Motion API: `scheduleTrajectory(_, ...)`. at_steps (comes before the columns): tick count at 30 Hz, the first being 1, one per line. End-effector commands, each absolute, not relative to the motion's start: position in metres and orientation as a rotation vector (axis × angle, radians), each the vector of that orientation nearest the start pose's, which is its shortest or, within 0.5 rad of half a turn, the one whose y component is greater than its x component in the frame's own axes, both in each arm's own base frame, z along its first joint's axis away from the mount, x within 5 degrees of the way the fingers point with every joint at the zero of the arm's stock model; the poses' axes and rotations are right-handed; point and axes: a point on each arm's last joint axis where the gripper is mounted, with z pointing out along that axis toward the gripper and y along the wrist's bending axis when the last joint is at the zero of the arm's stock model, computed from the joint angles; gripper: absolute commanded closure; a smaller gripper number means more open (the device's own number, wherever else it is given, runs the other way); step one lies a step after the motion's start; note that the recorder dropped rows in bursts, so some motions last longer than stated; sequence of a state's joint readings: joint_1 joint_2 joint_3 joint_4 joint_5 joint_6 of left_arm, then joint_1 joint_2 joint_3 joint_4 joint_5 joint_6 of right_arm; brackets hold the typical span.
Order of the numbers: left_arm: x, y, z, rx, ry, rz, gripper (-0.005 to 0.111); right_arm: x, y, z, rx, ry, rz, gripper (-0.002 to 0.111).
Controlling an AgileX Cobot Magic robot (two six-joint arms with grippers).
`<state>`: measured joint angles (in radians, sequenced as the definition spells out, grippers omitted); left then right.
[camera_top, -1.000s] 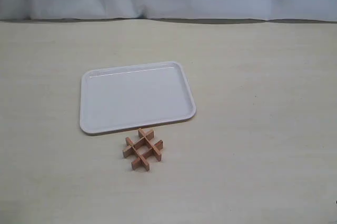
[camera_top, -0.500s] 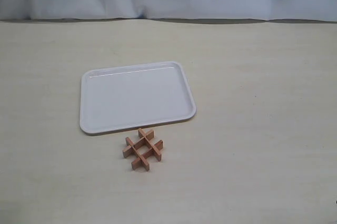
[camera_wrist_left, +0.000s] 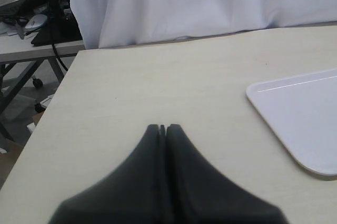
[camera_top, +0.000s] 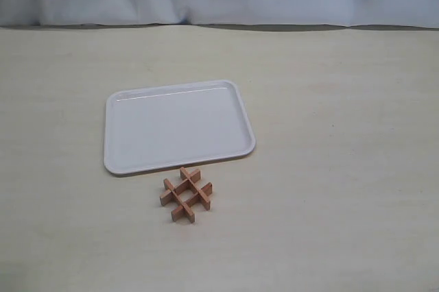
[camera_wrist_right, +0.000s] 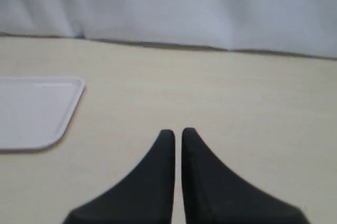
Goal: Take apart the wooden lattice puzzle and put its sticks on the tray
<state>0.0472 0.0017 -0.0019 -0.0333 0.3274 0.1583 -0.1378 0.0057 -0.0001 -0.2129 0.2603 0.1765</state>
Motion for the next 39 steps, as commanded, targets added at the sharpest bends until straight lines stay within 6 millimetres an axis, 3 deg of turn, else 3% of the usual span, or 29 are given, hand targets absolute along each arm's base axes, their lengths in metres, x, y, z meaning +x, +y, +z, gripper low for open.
scheduleTrajectory(1, 0.054, 0.002, 0.185, 0.074, 1.791, 0.118, 0.107, 0.056, -0.009, 0.209, 0.072, 1.525, -0.158, 0.104)
scheduleTrajectory(4, 0.054, 0.002, 0.185, 0.074, 1.791, 0.118, 0.107, 0.055, -0.007, 0.221, 0.161, 1.386, -0.024, 0.104)
scheduleTrajectory(10, 0.054, 0.002, 0.185, 0.072, 1.791, 0.116, 0.107, 0.048, -0.018, 0.236, 0.557, 1.099, 0.341, 0.104)
scheduleTrajectory(15, 0.054, 0.002, 0.185, 0.072, 1.791, 0.116, 0.107, 0.048, -0.022, 0.233, 0.701, 1.062, 0.469, 0.104)
scheduleTrajectory(17, 0.054, 0.002, 0.185, 0.072, 1.791, 0.116, 0.107, 0.052, -0.017, 0.226, 0.701, 1.163, 0.504, 0.104)
scheduleTrajectory(19, 0.054, 0.002, 0.185, 0.072, 1.791, 0.116, 0.107, 0.052, -0.011, 0.232, 0.637, 1.251, 0.493, 0.104)
scheduleTrajectory(28, 0.054, 0.002, 0.185, 0.072, 1.791, 0.116, 0.107, 0.042, 0.000, 0.289, 0.367, 1.392, 0.308, 0.104)
scheduleTrajectory(33, 0.054, 0.002, 0.185, 0.072, 1.791, 0.116, 0.107, 0.065, 0.004, 0.301, 0.277, 1.683, 0.244, 0.104)
scheduleTrajectory(39, 0.054, 0.002, 0.185, 0.072, 1.791, 0.116, 0.107, 0.111, 0.007, 0.295, 0.139, 2.136, 0.258, 0.104)
